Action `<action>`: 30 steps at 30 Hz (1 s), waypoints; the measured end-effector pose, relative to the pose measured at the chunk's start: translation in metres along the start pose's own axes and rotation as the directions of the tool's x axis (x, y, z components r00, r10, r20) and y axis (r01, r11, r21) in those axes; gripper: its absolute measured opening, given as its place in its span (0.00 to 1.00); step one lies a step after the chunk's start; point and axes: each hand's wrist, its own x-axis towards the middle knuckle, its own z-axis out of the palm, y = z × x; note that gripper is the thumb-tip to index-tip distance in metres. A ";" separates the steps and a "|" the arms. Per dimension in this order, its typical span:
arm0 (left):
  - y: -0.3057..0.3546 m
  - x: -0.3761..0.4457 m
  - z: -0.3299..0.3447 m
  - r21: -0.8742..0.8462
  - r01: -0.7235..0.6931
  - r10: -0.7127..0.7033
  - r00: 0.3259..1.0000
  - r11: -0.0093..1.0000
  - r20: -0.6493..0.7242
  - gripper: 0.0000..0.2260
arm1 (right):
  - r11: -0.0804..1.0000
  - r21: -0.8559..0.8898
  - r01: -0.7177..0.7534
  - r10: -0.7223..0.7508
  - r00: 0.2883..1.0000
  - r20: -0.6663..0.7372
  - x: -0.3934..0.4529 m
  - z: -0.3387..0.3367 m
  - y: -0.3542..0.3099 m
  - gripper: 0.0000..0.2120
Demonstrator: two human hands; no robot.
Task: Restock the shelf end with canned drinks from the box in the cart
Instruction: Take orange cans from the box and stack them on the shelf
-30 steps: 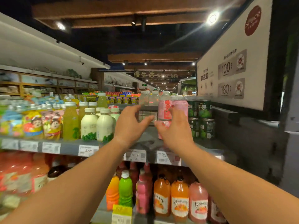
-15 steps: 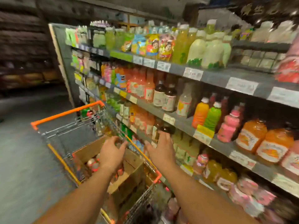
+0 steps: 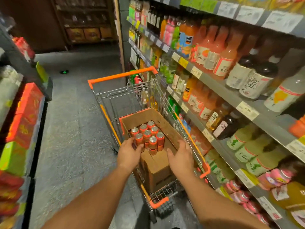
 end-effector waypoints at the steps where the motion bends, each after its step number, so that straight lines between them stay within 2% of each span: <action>1: -0.001 0.008 0.007 0.012 0.011 -0.011 1.000 1.000 -0.004 0.19 | 1.000 -0.006 -0.014 0.014 1.000 0.009 0.011 0.004 0.007 0.26; 8: -0.007 0.070 0.067 0.058 0.128 -0.130 0.991 0.990 0.024 0.18 | 0.997 -0.045 -0.067 0.073 0.986 0.149 0.104 0.045 0.046 0.26; 9: -0.008 0.079 0.076 0.068 0.152 -0.154 0.988 0.986 0.024 0.18 | 0.998 -0.042 -0.042 0.048 0.989 0.142 0.117 0.052 0.050 0.25; 12: -0.011 0.105 0.102 0.124 0.229 -0.233 0.972 0.966 0.022 0.17 | 1.000 0.010 -0.004 0.002 0.978 0.209 0.151 0.076 0.063 0.18; 14: -0.014 0.121 0.120 0.121 0.282 -0.288 0.957 0.952 0.027 0.16 | 0.998 -0.010 -0.059 0.059 0.937 0.345 0.174 0.091 0.062 0.16; 15: -0.016 0.128 0.129 0.112 0.312 -0.318 0.947 0.943 0.036 0.16 | 0.992 -0.020 -0.126 0.120 0.874 0.471 0.184 0.103 0.061 0.16; 16: -0.020 0.136 0.139 0.104 0.337 -0.343 0.938 0.936 0.046 0.16 | 0.995 -0.050 -0.086 0.099 0.872 0.479 0.196 0.119 0.064 0.17; 18: -0.032 0.151 0.161 0.101 0.377 -0.385 0.919 0.921 0.085 0.18 | 0.987 -0.025 -0.161 0.150 0.832 0.534 0.214 0.148 0.067 0.25; 20: -0.047 0.165 0.186 0.117 0.418 -0.431 0.893 0.901 0.132 0.21 | 0.981 -0.075 -0.178 0.189 0.816 0.546 0.231 0.180 0.077 0.26; 24: -0.081 0.187 0.235 0.137 0.495 -0.513 0.836 0.858 0.196 0.27 | 0.940 -0.037 -0.340 0.310 0.799 0.515 0.255 0.237 0.105 0.18; 27: -0.103 0.197 0.264 0.153 0.506 -0.528 0.820 0.849 0.222 0.29 | 0.920 -0.012 -0.392 0.349 0.805 0.480 0.264 0.277 0.119 0.23; 30: -0.118 0.207 0.284 0.159 0.472 -0.497 0.841 0.867 0.215 0.31 | 0.905 -0.008 -0.425 0.395 0.835 0.383 0.268 0.306 0.124 0.31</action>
